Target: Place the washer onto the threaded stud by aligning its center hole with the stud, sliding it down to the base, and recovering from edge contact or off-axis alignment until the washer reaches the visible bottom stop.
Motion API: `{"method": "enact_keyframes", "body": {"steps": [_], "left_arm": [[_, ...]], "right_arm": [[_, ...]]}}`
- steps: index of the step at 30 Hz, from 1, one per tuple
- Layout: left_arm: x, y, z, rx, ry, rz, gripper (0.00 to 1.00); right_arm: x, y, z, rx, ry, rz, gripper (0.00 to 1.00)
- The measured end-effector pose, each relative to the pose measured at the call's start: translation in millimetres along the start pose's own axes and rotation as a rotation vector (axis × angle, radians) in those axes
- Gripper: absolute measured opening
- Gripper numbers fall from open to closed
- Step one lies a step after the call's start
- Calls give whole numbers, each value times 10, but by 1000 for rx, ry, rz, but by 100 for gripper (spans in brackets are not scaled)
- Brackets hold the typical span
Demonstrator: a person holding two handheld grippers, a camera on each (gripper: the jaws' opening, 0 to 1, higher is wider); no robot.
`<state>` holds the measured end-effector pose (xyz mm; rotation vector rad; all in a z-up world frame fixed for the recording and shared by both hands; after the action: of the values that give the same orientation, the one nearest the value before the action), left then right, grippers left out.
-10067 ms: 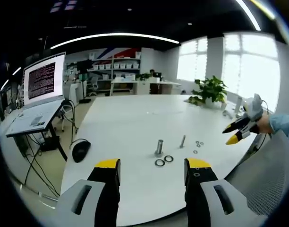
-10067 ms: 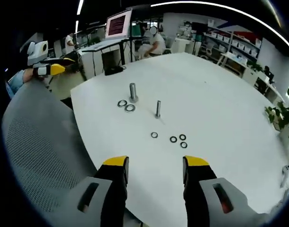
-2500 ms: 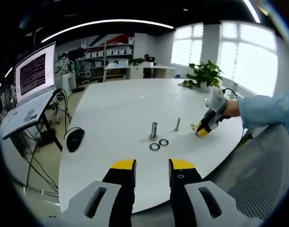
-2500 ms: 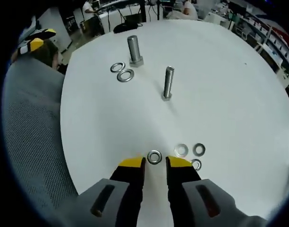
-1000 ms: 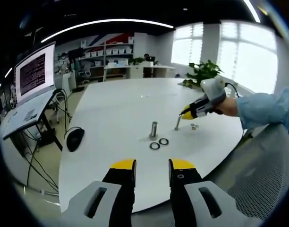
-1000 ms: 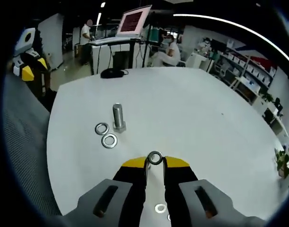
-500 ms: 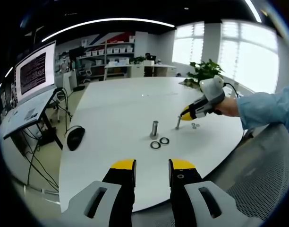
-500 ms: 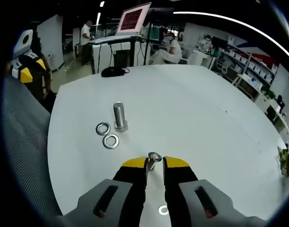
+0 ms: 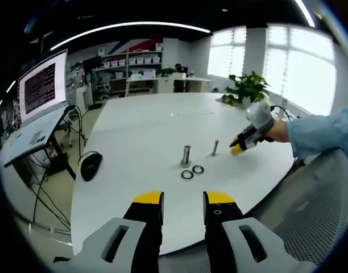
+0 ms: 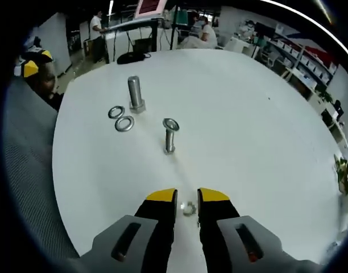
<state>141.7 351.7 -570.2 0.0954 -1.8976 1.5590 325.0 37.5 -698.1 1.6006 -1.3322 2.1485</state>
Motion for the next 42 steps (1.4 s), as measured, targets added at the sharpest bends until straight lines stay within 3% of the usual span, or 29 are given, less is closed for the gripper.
{"method": "enact_keyframes", "body": {"steps": [3, 20, 21, 33, 37, 42], "left_arm": [[1, -9, 1, 0, 1, 6, 25], [4, -17, 3, -3, 4, 13, 25], [5, -17, 3, -3, 3, 14, 25], [6, -17, -1, -2, 0, 15, 25], [6, -16, -1, -1, 0, 15, 25], [5, -16, 0, -3, 1, 15, 25]], "right_arm": [[34, 98, 81, -104, -14, -4, 16], [-52, 138, -73, -75, -72, -28, 17], [-61, 110, -83, -100, -80, 1, 17], [-70, 106, -72, -99, -73, 11, 15], [-21, 1, -71, -107, -68, 50, 15], [68, -296, -144, -100, -75, 171, 15]]}}
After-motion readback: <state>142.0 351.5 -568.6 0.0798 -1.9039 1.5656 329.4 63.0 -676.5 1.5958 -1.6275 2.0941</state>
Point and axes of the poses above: the point that each gripper's makers call its tool centre point, and the gripper's own axes: x roughly backward along the fingers, z roughly to its right, y roughly out of its underside, the point moved 4 cm from there along x, roughly backward along the fingers, and after that the axes turned 10 degrees about -x, right-handed, at the moved point
